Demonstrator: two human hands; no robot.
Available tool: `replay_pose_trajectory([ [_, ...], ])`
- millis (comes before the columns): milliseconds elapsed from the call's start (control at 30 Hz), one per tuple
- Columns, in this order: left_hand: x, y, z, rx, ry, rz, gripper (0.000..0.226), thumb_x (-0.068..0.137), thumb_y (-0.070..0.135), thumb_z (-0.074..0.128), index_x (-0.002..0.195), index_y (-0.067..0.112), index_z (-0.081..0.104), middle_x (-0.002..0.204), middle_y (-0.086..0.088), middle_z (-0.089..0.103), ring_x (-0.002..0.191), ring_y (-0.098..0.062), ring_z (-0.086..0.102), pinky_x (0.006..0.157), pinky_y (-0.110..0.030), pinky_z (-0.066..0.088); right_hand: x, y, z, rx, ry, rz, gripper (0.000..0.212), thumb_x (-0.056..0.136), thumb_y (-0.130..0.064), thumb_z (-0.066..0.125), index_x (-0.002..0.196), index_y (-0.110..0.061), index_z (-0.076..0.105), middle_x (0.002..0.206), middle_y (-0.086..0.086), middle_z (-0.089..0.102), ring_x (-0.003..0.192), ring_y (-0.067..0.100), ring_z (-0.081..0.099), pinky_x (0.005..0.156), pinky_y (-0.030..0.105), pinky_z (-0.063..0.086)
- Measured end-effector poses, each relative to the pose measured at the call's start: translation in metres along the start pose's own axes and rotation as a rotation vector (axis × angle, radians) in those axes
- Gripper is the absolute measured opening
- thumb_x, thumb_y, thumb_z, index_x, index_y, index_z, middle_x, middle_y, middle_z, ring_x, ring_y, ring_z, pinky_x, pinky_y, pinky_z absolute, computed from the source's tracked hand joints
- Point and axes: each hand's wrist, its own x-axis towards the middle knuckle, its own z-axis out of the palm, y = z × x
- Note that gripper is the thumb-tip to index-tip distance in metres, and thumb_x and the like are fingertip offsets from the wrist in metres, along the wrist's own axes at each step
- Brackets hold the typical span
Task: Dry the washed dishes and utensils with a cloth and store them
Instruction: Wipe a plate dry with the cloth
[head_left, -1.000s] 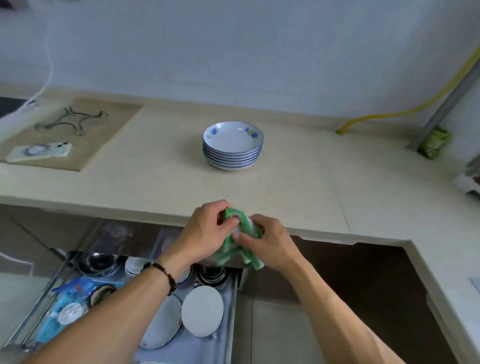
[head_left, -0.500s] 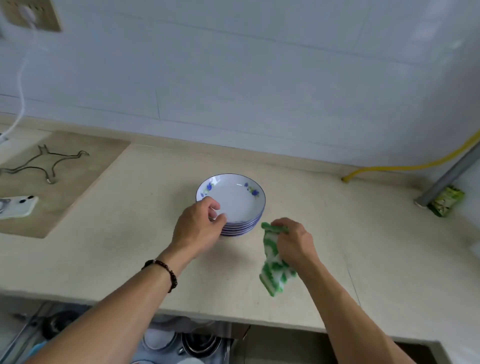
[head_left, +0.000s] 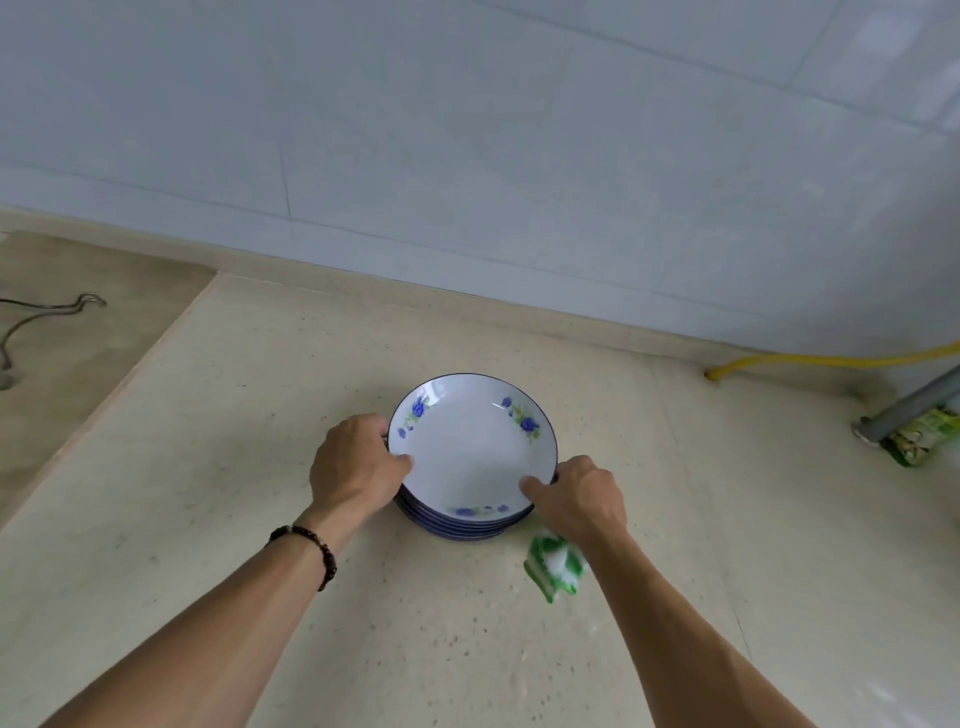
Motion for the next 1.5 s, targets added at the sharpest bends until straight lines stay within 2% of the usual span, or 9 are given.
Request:
replay_pose_trajectory([
  [200,0.003,0.001,-0.001,0.002,-0.007,0.049,0.007,0.073,0.006,0.069,0.078,0.002,0.065,0.072,-0.006,0.066,0.075,-0.032,0.064,0.061,-0.032,0.05,-0.003,-0.002,-0.003,0.089,-0.014,0.0,0.024,0.09,-0.029,0.064,0.104,-0.011,0.072,0.084,0.006,0.07,0.073,0.021,0.066,0.049,0.023,0.047],
  [467,-0.013,0.025,-0.013,-0.058,-0.042,0.041,0.01,0.074,0.006,0.068,0.084,0.005,0.067,0.08,-0.004,0.071,0.081,-0.028,0.066,0.069,-0.035,0.054,-0.017,0.007,-0.026,0.296,0.011,0.023,0.014,0.089,-0.018,0.066,0.094,-0.007,0.074,0.089,0.015,0.073,0.086,0.032,0.071,0.076,0.046,0.061],
  [633,-0.037,0.066,-0.024,-0.068,-0.069,0.091,0.023,0.076,0.006,0.069,0.069,0.023,0.056,0.073,0.007,0.064,0.079,-0.024,0.062,0.062,-0.025,0.046,-0.031,0.024,-0.052,0.46,0.011,0.042,0.015,0.091,-0.014,0.056,0.096,-0.006,0.067,0.093,0.016,0.07,0.084,0.031,0.068,0.063,0.035,0.055],
  [767,-0.062,0.103,-0.02,-0.14,-0.106,0.126,0.016,0.078,0.012,0.068,0.082,0.02,0.055,0.081,0.003,0.064,0.08,-0.022,0.062,0.061,-0.026,0.046,-0.044,0.054,-0.079,0.58,0.037,0.068,0.021,0.09,-0.012,0.05,0.097,0.002,0.063,0.096,0.021,0.067,0.081,0.032,0.063,0.061,0.032,0.046],
  [900,-0.091,0.137,0.006,-0.252,-0.168,0.116,0.02,0.081,0.018,0.068,0.093,0.016,0.052,0.09,-0.004,0.067,0.082,-0.028,0.069,0.076,-0.043,0.055,-0.066,0.1,-0.115,0.724,0.088,0.085,0.013,0.086,-0.008,0.049,0.082,0.0,0.058,0.078,0.013,0.054,0.07,0.023,0.051,0.061,0.033,0.039],
  [1067,-0.164,0.196,0.069,-0.405,-0.394,0.131,0.028,0.092,0.025,0.065,0.113,0.019,0.047,0.102,-0.008,0.065,0.066,-0.021,0.068,0.068,-0.038,0.059,-0.102,0.201,-0.17,0.87,0.142,0.137,0.021,0.076,-0.013,0.054,0.081,0.007,0.056,0.074,0.014,0.054,0.067,0.024,0.053,0.062,0.037,0.04],
  [1133,-0.198,0.219,0.1,-0.465,-0.5,0.102,0.027,0.095,0.028,0.063,0.117,0.02,0.049,0.105,-0.008,0.067,0.068,-0.02,0.069,0.073,-0.04,0.061,-0.115,0.249,-0.187,0.898,0.146,0.157,0.044,0.067,-0.02,0.053,0.092,0.017,0.054,0.073,0.017,0.058,0.066,0.028,0.058,0.061,0.043,0.047],
  [1233,-0.252,0.251,0.146,-0.564,-0.625,0.064,0.025,0.098,0.032,0.056,0.122,0.026,0.056,0.112,-0.005,0.069,0.083,-0.024,0.07,0.07,-0.037,0.06,-0.14,0.313,-0.21,0.929,0.153,0.19,0.035,0.077,-0.015,0.055,0.095,0.015,0.061,0.078,0.025,0.067,0.073,0.037,0.069,0.07,0.06,0.056],
  [1500,-0.39,0.35,0.273,-0.634,-0.819,0.003,0.032,0.1,0.026,0.048,0.13,0.02,0.058,0.122,-0.011,0.068,0.102,-0.031,0.067,0.057,-0.035,0.058,-0.212,0.492,-0.252,1.11,0.282,0.388,0.012,0.084,-0.001,0.051,0.082,0.001,0.062,0.073,0.016,0.058,0.065,0.027,0.058,0.062,0.037,0.047],
])
